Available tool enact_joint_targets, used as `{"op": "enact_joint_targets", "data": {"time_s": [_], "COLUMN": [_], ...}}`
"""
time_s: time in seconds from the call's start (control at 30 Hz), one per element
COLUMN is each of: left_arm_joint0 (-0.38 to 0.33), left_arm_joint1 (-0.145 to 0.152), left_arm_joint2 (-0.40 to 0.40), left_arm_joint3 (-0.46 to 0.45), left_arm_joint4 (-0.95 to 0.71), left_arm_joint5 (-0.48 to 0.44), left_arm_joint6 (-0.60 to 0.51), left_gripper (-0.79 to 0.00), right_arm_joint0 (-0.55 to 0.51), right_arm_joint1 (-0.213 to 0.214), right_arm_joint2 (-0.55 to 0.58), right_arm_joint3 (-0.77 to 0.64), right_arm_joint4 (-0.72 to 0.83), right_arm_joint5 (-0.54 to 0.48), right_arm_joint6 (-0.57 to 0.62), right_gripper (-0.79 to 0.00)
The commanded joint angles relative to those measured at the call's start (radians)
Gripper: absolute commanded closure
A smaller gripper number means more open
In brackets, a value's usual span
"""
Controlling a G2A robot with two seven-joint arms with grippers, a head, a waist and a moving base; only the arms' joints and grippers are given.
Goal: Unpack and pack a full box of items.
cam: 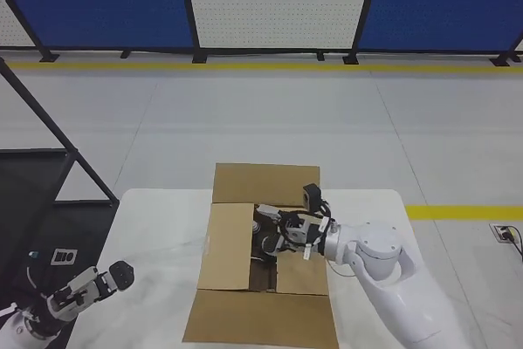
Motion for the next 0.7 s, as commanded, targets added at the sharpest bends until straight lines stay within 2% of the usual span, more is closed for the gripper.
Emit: {"op": "enact_joint_targets", "data": {"time_s": [0.0,0.17,0.33,0.5,0.67], "left_arm_joint0": [-0.007,-0.017,-0.012,-0.008,-0.013], "left_arm_joint1": [0.001,0.008,0.013,0.015,0.017], "left_arm_joint2": [-0.005,-0.016,-0.02,-0.016,-0.002], "left_arm_joint3": [0.017,0.045,0.032,0.027,0.027], "left_arm_joint4": [0.007,0.035,0.044,0.044,0.044], "left_arm_joint5": [-0.008,-0.046,-0.038,-0.041,-0.043], "left_arm_joint6": [-0.014,-0.103,-0.113,-0.11,-0.107], "left_gripper": [-0.785,-0.785,-0.785,-0.785,-0.785], "right_arm_joint0": [0.015,0.052,0.08,0.098,0.102], "right_arm_joint1": [-0.002,-0.01,-0.018,-0.029,-0.044], "right_arm_joint2": [-0.028,-0.107,-0.149,-0.173,-0.171], "right_arm_joint3": [0.008,0.027,0.07,0.092,0.098], "right_arm_joint4": [-0.041,-0.149,-0.196,-0.196,-0.126], "right_arm_joint5": [0.007,-0.011,-0.059,-0.08,-0.101], "right_arm_joint6": [0.001,0.024,0.049,0.054,0.029], "right_gripper": [-0.785,-0.785,-0.785,-0.785,-0.785]}}
